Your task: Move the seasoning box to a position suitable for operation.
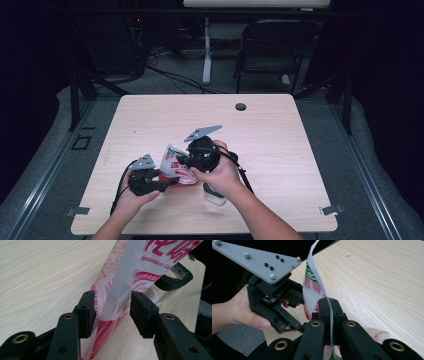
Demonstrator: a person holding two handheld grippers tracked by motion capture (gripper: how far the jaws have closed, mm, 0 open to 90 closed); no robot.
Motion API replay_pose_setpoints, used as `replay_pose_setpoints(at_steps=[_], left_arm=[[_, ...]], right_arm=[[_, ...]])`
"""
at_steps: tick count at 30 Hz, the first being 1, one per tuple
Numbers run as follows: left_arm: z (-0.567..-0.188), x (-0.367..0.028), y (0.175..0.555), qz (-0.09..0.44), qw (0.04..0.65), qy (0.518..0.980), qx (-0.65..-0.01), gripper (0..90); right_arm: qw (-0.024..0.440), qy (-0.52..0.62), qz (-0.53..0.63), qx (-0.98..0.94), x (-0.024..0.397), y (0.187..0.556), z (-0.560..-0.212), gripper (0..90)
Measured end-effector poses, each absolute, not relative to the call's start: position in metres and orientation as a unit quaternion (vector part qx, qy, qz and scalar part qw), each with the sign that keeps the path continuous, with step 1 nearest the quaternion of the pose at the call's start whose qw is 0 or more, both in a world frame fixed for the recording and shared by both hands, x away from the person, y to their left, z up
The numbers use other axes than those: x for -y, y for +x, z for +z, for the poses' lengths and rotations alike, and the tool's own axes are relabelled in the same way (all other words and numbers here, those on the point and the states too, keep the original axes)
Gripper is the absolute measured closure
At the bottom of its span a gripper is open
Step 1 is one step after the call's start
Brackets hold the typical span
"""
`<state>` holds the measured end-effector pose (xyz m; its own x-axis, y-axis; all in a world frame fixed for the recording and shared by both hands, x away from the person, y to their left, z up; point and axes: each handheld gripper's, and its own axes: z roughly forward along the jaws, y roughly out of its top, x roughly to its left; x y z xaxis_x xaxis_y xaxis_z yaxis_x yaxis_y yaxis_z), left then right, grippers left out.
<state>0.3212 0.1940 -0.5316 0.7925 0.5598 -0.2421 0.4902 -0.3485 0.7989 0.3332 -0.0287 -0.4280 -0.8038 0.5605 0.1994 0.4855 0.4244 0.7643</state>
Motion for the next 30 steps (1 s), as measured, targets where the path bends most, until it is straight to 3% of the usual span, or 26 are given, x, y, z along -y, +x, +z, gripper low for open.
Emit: replay_pose_setpoints(at_steps=[5,10,19,30], left_arm=[[-0.538,-0.193,0.323,0.034,0.48,0.823,-0.302,42.9],[-0.542,-0.19,0.326,0.029,0.47,0.832,-0.294,38.4],[-0.55,-0.187,0.326,0.0,0.437,0.851,-0.289,36.8],[-0.568,-0.184,0.313,0.01,0.417,0.868,-0.271,36.2]], right_arm=[[0.047,0.304,0.44,-0.844,0.029,0.328,-0.424,90.0],[0.048,0.3,0.439,-0.846,0.03,0.327,-0.426,90.0],[0.031,0.294,0.445,-0.845,0.035,0.317,-0.434,90.0],[0.018,0.288,0.44,-0.851,0.042,0.296,-0.451,90.0]])
